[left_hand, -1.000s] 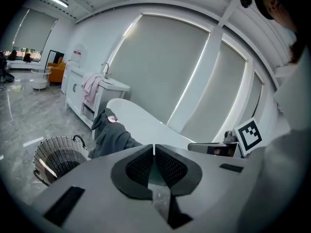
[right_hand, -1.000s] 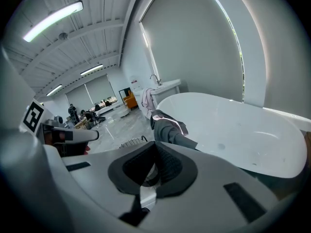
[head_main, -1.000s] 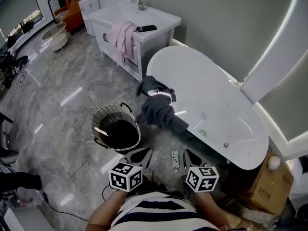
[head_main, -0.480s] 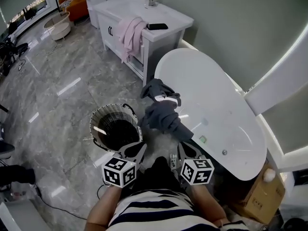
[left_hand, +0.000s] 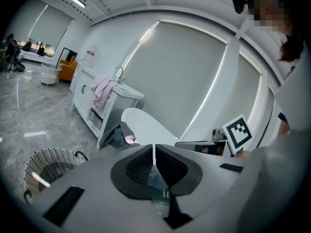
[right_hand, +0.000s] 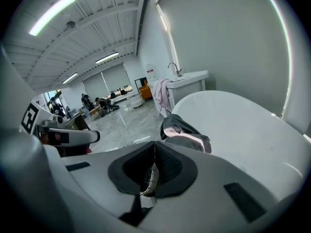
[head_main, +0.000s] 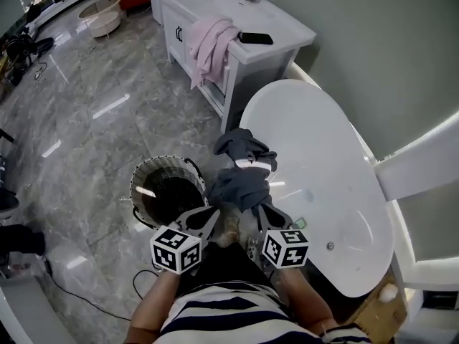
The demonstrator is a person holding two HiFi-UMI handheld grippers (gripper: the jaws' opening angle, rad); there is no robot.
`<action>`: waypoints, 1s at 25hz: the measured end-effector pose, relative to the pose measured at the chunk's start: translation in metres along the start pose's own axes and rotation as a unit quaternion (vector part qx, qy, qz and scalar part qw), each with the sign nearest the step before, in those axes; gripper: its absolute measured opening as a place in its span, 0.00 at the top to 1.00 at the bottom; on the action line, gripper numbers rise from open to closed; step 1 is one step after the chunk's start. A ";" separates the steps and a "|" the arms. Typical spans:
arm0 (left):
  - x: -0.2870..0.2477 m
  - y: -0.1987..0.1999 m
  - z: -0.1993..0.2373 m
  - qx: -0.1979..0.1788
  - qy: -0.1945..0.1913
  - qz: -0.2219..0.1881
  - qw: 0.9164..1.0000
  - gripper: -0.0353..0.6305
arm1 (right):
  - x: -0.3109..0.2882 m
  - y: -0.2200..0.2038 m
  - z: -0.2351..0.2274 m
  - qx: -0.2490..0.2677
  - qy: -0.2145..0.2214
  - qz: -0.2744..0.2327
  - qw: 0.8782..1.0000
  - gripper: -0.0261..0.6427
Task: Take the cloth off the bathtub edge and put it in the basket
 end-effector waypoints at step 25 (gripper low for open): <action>-0.112 -0.007 0.063 0.014 0.088 0.079 0.993 0.91 | -0.152 0.019 -0.065 0.039 0.142 0.080 0.986 0.92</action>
Point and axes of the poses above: the fingertips, and each gripper's own axes: x backward along the fingers, z to its left, y out of its top, the point moved 5 cm from there along x, backward along the fingers, and after that the axes turned 7 degrees about -z, right-handed, at the moved point
